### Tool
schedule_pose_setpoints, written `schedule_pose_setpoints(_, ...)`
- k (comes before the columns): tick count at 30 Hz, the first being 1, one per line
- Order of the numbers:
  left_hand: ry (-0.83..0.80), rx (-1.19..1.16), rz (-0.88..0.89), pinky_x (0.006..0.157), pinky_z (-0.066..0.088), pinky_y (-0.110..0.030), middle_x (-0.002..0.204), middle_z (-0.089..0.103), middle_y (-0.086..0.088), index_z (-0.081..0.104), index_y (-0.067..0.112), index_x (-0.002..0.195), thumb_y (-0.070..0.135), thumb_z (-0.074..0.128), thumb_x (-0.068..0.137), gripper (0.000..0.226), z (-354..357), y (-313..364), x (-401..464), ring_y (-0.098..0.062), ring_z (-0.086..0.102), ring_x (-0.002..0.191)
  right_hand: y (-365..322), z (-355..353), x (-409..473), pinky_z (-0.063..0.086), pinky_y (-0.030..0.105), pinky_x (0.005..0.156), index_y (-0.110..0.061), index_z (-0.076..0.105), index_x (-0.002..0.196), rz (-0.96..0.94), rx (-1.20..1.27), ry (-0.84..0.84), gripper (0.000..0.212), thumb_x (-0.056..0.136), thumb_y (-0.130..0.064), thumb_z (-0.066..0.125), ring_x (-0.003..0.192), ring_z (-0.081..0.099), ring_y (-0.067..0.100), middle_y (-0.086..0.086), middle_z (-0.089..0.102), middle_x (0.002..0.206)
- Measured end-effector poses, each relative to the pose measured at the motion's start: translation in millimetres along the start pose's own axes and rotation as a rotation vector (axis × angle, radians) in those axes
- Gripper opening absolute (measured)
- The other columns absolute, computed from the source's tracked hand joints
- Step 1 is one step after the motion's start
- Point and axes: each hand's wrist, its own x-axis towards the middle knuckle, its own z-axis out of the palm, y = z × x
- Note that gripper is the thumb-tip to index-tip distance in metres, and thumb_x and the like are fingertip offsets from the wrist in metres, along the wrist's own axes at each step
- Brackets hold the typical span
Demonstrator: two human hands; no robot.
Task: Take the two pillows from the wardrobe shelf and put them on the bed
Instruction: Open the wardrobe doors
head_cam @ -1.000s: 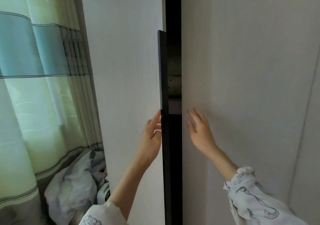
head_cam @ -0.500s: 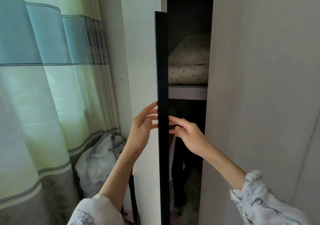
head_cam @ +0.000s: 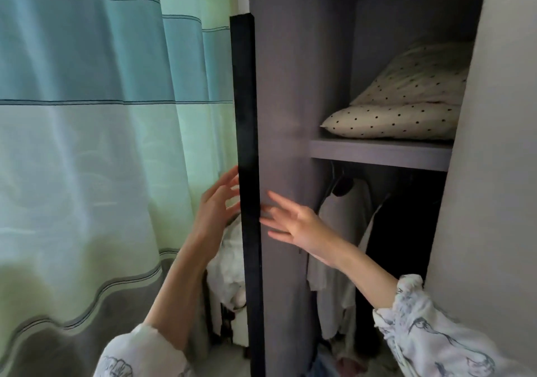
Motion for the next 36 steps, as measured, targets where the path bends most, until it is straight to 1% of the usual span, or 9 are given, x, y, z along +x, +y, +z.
schedule_pose_setpoints(5, 0.031, -0.039, -0.064, 0.085, 0.045, -0.026, 0.103, 0.069, 0.007, 0.058, 0.020, 0.123, 0.014, 0.036, 0.096, 0.036, -36.8, -0.1, 14.5, -0.010, 0.062, 0.102, 0.5, 32.6, 33.5, 0.033, 0.040, 0.109, -0.025, 0.010, 0.147, 0.029, 0.020, -0.071, 0.056, 0.098, -0.029, 0.037, 0.133, 0.037, 0.015, 0.005, 0.026, 0.153)
schedule_pose_setpoints(9, 0.017, 0.030, -0.070, 0.101, 0.042, -0.035, 0.118, 0.065, 0.004, 0.051, 0.019, 0.131, 0.011, 0.038, 0.098, 0.037, -60.1, -6.5, 22.5, -0.009, 0.057, 0.114, 1.0, 42.6, 54.8, 0.030, 0.040, 0.111, -0.028, 0.005, 0.148, 0.048, -0.078, -0.115, 0.057, 0.098, -0.036, 0.033, 0.136, 0.033, 0.018, 0.001, 0.020, 0.155)
schedule_pose_setpoints(12, 0.086, -0.060, -0.098, 0.106, 0.038, -0.039, 0.124, 0.060, 0.007, 0.043, 0.019, 0.137, 0.019, 0.042, 0.097, 0.040, -65.8, -7.5, 20.1, -0.010, 0.052, 0.120, 1.9, 49.1, 66.1, 0.029, 0.036, 0.109, -0.028, 0.004, 0.148, 0.063, -0.148, -0.130, 0.059, 0.098, -0.042, 0.031, 0.140, 0.024, 0.016, -0.004, 0.015, 0.156)
schedule_pose_setpoints(15, 0.227, 0.014, 0.017, 0.099, 0.042, -0.033, 0.124, 0.058, 0.003, 0.046, 0.025, 0.129, 0.023, 0.049, 0.094, 0.036, -60.5, -7.7, 12.8, -0.009, 0.054, 0.114, 7.6, 50.9, 73.2, 0.024, 0.033, 0.113, -0.025, 0.010, 0.148, 0.032, -0.251, -0.127, 0.060, 0.096, -0.045, 0.034, 0.139, 0.024, 0.010, -0.005, 0.020, 0.155)
schedule_pose_setpoints(18, 0.318, 0.178, 0.215, 0.086, 0.044, -0.017, 0.111, 0.062, 0.007, 0.055, 0.027, 0.118, 0.024, 0.053, 0.089, 0.029, -48.2, -9.1, 5.6, -0.001, 0.057, 0.103, 11.8, 38.4, 71.8, 0.028, 0.023, 0.105, -0.023, 0.019, 0.147, 0.006, -0.361, -0.095, 0.059, 0.095, -0.044, 0.038, 0.135, 0.032, 0.011, -0.001, 0.032, 0.150)
schedule_pose_setpoints(25, 0.032, 0.375, 0.300, 0.078, 0.043, -0.008, 0.111, 0.061, -0.001, 0.057, 0.024, 0.112, 0.011, 0.051, 0.092, 0.024, 14.1, -24.2, 18.7, 0.001, 0.059, 0.093, 2.6, -36.6, 41.4, 0.041, 0.027, 0.099, -0.013, 0.045, 0.134, -0.060, -0.591, 0.280, 0.041, 0.095, -0.023, 0.049, 0.115, 0.056, 0.018, 0.006, 0.058, 0.128)
schedule_pose_setpoints(29, -0.098, 0.374, 0.261, 0.075, 0.041, -0.003, 0.112, 0.061, 0.002, 0.057, 0.020, 0.117, 0.011, 0.049, 0.093, 0.027, 70.8, -39.5, 32.0, 0.006, 0.056, 0.096, 0.7, -95.8, 5.7, 0.038, 0.018, 0.092, -0.015, 0.048, 0.132, -0.035, -0.722, 0.423, 0.039, 0.094, -0.023, 0.050, 0.111, 0.057, 0.014, 0.004, 0.059, 0.125)
schedule_pose_setpoints(33, -0.254, 0.318, 0.260, 0.075, 0.037, 0.000, 0.109, 0.057, 0.015, 0.056, 0.027, 0.114, 0.012, 0.047, 0.094, 0.027, 143.0, -53.5, 42.8, 0.017, 0.052, 0.094, 2.1, -165.0, -32.7, 0.038, 0.033, 0.101, -0.016, 0.044, 0.135, 0.006, -0.890, 0.567, 0.042, 0.094, -0.026, 0.048, 0.119, 0.051, 0.018, 0.003, 0.056, 0.129)
schedule_pose_setpoints(36, -0.351, 0.313, 0.252, 0.080, 0.038, -0.001, 0.118, 0.058, 0.008, 0.055, 0.019, 0.122, 0.013, 0.047, 0.094, 0.030, 198.9, -64.3, 53.1, 0.006, 0.054, 0.100, 4.3, -217.8, -60.2, 0.035, 0.038, 0.104, -0.016, 0.041, 0.136, 0.042, -1.049, 0.686, 0.044, 0.095, -0.028, 0.046, 0.123, 0.046, 0.022, 0.005, 0.051, 0.135)
